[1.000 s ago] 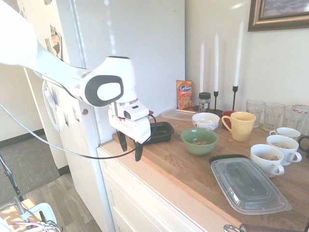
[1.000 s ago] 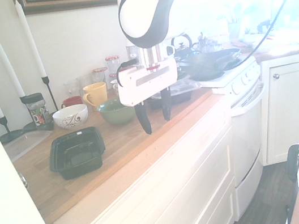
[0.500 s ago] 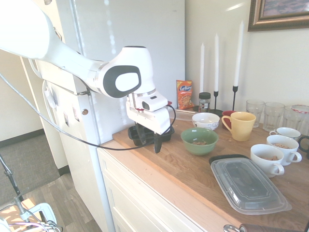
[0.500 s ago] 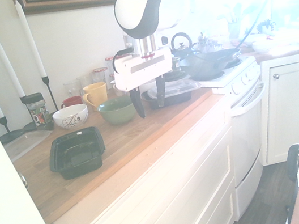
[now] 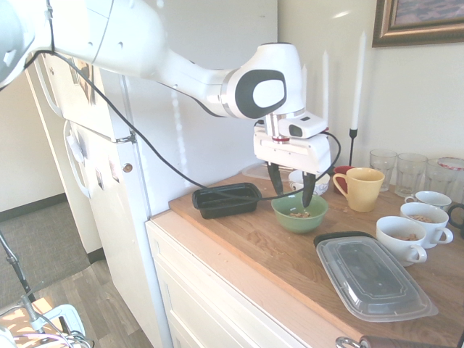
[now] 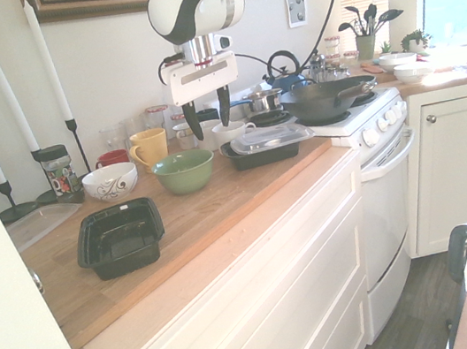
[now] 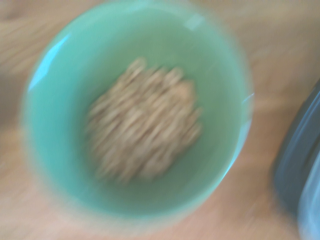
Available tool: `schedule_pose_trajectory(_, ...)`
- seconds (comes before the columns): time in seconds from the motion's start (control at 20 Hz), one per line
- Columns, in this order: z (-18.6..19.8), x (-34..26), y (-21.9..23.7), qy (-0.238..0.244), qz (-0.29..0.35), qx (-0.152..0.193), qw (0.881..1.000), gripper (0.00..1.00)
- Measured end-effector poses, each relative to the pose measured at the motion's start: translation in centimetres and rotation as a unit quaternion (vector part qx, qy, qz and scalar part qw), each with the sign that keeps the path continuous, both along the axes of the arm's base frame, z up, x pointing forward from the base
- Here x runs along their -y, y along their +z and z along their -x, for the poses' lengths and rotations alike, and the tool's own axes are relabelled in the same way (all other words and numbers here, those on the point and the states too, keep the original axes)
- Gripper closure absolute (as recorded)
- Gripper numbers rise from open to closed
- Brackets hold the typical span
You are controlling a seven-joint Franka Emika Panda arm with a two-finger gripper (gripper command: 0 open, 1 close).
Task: Pour the cereal into the box
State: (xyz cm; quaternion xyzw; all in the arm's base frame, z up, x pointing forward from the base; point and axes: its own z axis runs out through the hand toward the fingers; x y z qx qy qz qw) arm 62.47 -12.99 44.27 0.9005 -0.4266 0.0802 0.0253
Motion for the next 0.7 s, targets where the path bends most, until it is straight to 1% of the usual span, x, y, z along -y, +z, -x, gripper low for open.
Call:
schedule_pose_trajectory(0.15, -3.7, 1.3, -1.5, 0.007, 0.007, 0.0, 1.0, 0.0)
schedule_pose_trajectory(0.4, -8.7, 2.5, -4.6, 0.007, -0.009, -0.002, 1.0, 0.0)
schedule_pose_trajectory(0.55, -10.3, 2.6, -6.0, 0.006, -0.016, -0.007, 1.0, 0.0)
schedule_pose_trajectory(0.7, -10.6, 2.6, -7.7, 0.003, -0.023, -0.017, 1.0, 0.0)
